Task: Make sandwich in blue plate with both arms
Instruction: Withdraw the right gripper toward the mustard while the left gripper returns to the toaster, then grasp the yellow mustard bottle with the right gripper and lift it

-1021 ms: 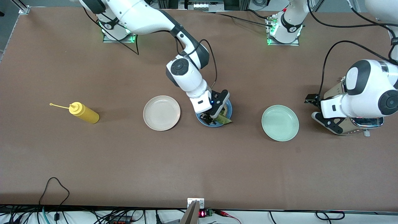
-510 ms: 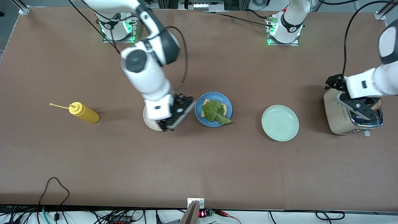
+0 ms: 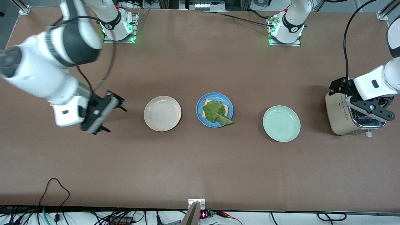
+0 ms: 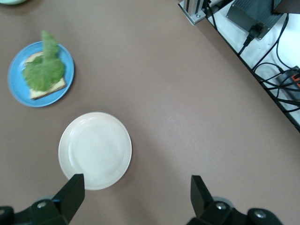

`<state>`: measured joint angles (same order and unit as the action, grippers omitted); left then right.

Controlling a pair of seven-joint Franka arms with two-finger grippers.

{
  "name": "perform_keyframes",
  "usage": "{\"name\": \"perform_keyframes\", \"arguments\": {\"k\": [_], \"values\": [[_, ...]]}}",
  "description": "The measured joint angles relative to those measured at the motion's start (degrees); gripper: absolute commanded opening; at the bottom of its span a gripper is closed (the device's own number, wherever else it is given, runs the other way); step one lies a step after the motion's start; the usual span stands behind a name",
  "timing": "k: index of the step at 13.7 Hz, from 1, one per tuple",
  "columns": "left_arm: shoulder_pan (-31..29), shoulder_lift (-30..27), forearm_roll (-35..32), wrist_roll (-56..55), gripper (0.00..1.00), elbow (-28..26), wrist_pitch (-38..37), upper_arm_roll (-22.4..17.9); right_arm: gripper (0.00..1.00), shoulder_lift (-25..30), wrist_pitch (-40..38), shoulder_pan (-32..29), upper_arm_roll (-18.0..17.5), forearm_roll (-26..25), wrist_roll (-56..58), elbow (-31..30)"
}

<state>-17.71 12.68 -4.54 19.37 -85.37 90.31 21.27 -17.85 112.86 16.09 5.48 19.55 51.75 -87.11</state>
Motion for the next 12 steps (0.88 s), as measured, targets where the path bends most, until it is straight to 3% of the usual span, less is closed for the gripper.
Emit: {"name": "perform_keyframes", "arguments": {"k": [5, 9, 12], "values": [[-0.1, 0.0, -0.1, -8.5, 1.00, 1.3, 0.2, -0.1, 1.00, 4.2, -7.2, -15.3, 0.1, 16.6, 26.3, -8.1], [-0.1, -0.3, -0.2, -9.1, 1.00, 1.5, 0.1, 0.1, 1.00, 1.7, -13.7, -26.3, 0.1, 23.4, 42.3, -9.3], [-0.1, -1.8, -0.2, -10.4, 1.00, 0.0, 0.9, 0.4, 1.00, -3.2, -18.0, -33.1, 0.1, 27.9, 53.5, -9.4]]}}
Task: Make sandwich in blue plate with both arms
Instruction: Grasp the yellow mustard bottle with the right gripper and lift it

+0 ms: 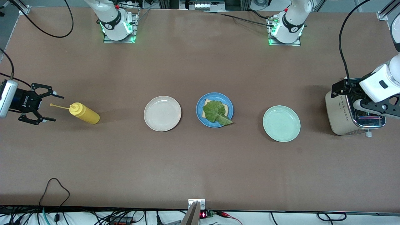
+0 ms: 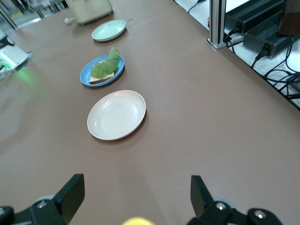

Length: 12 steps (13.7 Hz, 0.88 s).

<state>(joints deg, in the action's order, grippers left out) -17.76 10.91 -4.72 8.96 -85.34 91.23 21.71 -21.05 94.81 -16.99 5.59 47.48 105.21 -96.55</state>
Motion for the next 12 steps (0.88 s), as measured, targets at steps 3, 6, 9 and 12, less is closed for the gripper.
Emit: {"name": "perform_keyframes", "arguments": {"k": [3, 6, 9, 12], "values": [[0.0, -4.2, 0.0, -1.6, 1.00, -5.3, 1.3, 0.4, 1.00, -5.9, -2.6, -5.1, -0.1, 3.0, 9.2, 0.3], [0.0, -7.3, 0.0, -1.8, 1.00, -7.6, 1.3, 0.5, 1.00, -11.1, -5.6, -8.6, -0.1, 4.4, 15.9, 1.9], [0.0, -7.7, 0.0, -1.8, 1.00, -7.9, 1.5, 0.7, 1.00, -16.0, -7.6, -11.3, -0.1, 5.2, 21.4, 2.6], [0.1, -7.7, 0.1, -1.8, 1.00, -7.9, 1.7, 0.8, 1.00, -19.7, -8.2, -13.0, -0.1, 6.6, 25.2, 2.8]]}}
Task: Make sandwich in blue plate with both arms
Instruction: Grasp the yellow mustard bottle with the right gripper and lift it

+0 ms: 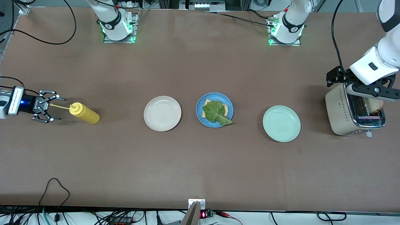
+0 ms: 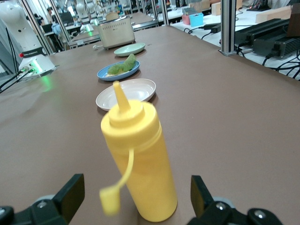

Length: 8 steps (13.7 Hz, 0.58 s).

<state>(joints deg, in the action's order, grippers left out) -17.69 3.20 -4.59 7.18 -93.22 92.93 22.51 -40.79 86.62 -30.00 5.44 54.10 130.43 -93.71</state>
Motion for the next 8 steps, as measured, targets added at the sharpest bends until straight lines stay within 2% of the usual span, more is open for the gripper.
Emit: {"name": "perform_keyframes", "arguments": {"k": [4, 7, 8], "values": [[1.7, -0.1, 0.3, -0.2, 1.00, 0.0, 0.1, -1.3, 1.00, -3.6, -0.5, -0.5, -0.3, 2.3, 3.5, 0.1], [11.6, -0.2, 0.6, -0.3, 1.00, 0.0, 0.2, -11.5, 1.00, -6.0, -0.6, -0.4, -1.7, 4.7, 5.9, 0.2], [13.9, -0.3, 0.7, -0.6, 1.00, 0.0, 0.2, -13.7, 1.00, -6.7, -0.6, -0.4, -2.5, 5.8, 6.8, 0.2]]}}
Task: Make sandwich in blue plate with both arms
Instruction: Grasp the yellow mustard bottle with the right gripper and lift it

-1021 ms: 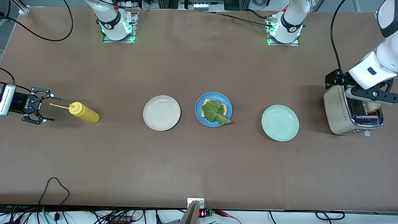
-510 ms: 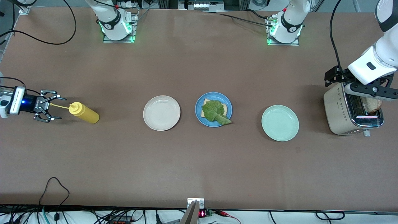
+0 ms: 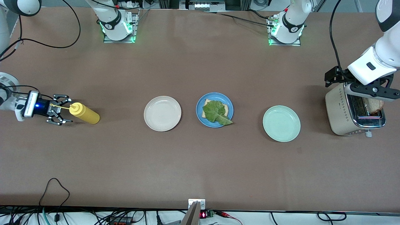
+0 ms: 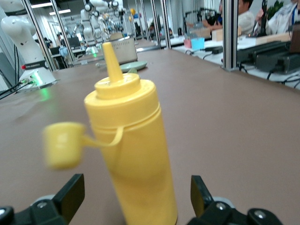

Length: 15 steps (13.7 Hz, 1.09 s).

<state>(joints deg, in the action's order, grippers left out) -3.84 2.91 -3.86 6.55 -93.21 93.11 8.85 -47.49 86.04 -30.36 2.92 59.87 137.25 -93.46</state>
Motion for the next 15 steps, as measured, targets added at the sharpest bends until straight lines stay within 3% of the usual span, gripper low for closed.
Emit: {"name": "perform_keyframes", "arguments": {"k": [5, 15], "values": [[4.9, -0.2, 0.1, -0.9, 1.00, 0.0, 0.0, -5.1, 1.00, -3.9, -0.1, 1.9, -1.1, 4.4, 2.9, 2.1], [5.7, -0.2, 0.1, -0.9, 1.00, -0.1, 0.0, -5.3, 1.00, -6.1, -3.3, 3.1, -2.6, 4.7, 3.3, 2.6]]}}
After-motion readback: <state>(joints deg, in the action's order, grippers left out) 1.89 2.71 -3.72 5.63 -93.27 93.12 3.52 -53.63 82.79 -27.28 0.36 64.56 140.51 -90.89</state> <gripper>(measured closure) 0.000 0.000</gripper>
